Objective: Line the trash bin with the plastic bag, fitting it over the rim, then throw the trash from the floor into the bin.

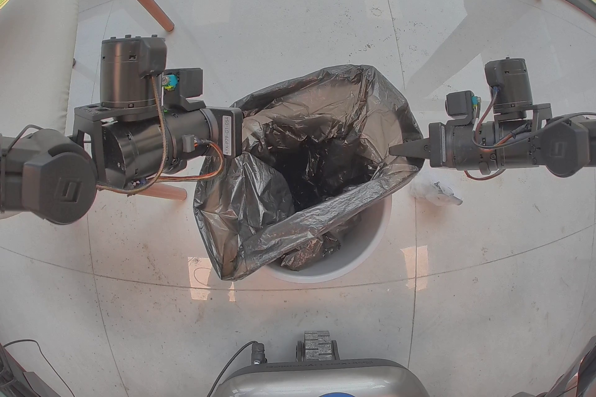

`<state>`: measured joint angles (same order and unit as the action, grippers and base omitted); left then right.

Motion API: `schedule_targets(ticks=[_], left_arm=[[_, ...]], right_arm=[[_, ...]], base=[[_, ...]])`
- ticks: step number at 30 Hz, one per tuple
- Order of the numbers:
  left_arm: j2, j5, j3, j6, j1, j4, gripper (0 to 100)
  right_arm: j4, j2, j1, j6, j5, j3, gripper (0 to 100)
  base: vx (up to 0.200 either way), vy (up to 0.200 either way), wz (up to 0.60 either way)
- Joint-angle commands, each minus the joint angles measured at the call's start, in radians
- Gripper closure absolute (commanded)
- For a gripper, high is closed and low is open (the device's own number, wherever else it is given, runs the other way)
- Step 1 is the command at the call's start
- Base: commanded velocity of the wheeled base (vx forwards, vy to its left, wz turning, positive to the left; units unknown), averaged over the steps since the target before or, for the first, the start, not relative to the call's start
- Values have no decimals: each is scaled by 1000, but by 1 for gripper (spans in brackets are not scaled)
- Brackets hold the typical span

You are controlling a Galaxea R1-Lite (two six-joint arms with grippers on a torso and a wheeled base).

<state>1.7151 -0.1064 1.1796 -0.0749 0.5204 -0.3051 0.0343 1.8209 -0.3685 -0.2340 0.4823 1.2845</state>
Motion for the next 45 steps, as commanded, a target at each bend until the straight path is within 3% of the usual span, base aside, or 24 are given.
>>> schedule_targets(ticks=[1, 17, 30, 45], left_arm=[[54, 1, 32, 1, -20, 0, 100], [74, 19, 51, 3, -65, 12, 100], [-23, 60, -169, 37, -88, 3, 100], [-29, 57, -253, 35, -88, -43, 100]], right_arm=[[3, 67, 3, 1, 1, 27, 100], [-8, 86, 72, 2, 44, 10, 100], [3, 8, 63, 15, 93, -162, 100], [21, 5, 48, 16, 90, -195, 100]], base=[[0, 0, 0], [0, 0, 0], [0, 0, 0], [0, 0, 0]])
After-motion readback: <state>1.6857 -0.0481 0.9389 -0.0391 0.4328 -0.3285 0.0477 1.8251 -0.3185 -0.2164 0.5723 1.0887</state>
